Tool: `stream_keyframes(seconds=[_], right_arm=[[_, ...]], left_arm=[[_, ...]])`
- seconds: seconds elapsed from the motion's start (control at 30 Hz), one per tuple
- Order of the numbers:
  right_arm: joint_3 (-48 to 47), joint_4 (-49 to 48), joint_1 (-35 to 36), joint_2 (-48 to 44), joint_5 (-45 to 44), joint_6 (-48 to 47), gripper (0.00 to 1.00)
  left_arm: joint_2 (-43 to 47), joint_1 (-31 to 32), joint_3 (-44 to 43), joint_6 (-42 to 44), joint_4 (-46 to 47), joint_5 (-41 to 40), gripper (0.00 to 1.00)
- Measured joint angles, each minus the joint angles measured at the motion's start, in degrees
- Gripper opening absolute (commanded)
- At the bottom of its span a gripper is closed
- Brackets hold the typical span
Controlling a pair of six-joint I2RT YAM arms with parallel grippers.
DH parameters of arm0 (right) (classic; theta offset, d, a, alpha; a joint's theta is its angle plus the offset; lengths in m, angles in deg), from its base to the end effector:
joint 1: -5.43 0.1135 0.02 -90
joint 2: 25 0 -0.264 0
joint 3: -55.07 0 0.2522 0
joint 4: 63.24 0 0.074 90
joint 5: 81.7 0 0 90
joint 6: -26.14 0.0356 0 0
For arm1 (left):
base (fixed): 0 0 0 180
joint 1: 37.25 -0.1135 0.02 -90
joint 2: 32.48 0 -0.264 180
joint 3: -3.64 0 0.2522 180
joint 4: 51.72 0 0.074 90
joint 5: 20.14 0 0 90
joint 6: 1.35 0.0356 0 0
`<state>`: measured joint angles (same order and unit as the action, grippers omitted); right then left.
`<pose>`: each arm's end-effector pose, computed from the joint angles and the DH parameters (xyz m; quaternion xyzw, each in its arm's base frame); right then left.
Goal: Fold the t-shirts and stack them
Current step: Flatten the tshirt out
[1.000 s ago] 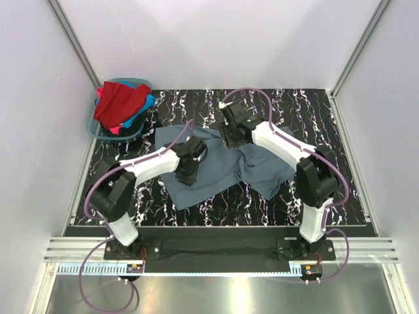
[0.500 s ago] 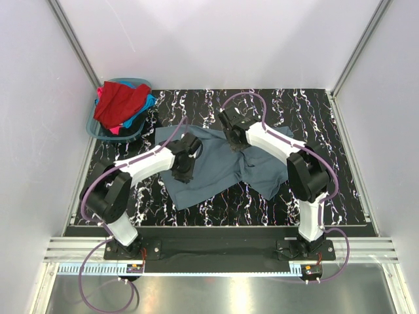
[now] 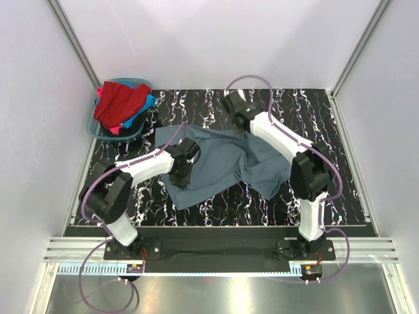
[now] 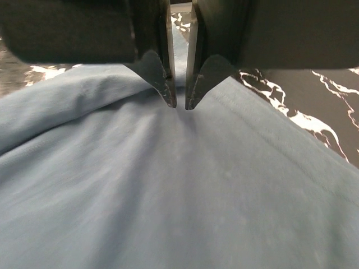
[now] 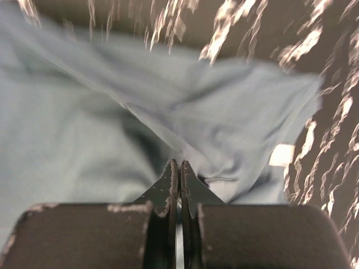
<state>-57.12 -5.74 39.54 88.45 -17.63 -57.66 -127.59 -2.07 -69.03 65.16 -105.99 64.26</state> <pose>0.3666 0.2295 0.2595 -0.1677 0.9254 -0.1124 0.3208 0.2487 -0.1710 0.1737 0.0954 0.9875 -0.0143 0.1245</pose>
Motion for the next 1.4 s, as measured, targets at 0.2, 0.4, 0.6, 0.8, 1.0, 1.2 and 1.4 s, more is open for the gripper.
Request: stream_keyframes(seconds=[0.2,0.4,0.6,0.8,1.0,1.2,1.4], right_arm=[[-12.83,-1.4,-3.72,1.01,4.28,-0.52,0.06],[-12.41,-2.93,-3.17,2.86,12.44,1.53,0.51],[-1.77,-0.26,-3.26,2.29,15.06,5.62,0.67],[6.43,2.71,-7.48,-7.96,15.96,11.67,0.63],[10.03,0.42,-8.11,-12.35,15.76,14.27,0.57],[11.98,-4.48,-7.93,-5.66,16.11,12.92,0.57],[10.62,-6.45,-7.93,-0.59,15.85,10.45,0.54]], left_arm=[[0.0,0.0,2.36,-0.04,-0.42,-0.09,0.17],[0.0,0.0,2.93,-0.04,-0.55,-0.5,0.17],[0.0,0.0,2.93,0.0,-0.55,-0.46,0.17],[0.0,0.0,1.86,0.83,-0.66,-0.42,0.17],[0.0,0.0,0.74,1.62,-0.55,-0.37,0.18],[0.11,-0.02,0.74,1.66,-0.63,-0.17,0.18],[1.77,-0.13,0.74,1.62,-0.68,-0.13,0.2]])
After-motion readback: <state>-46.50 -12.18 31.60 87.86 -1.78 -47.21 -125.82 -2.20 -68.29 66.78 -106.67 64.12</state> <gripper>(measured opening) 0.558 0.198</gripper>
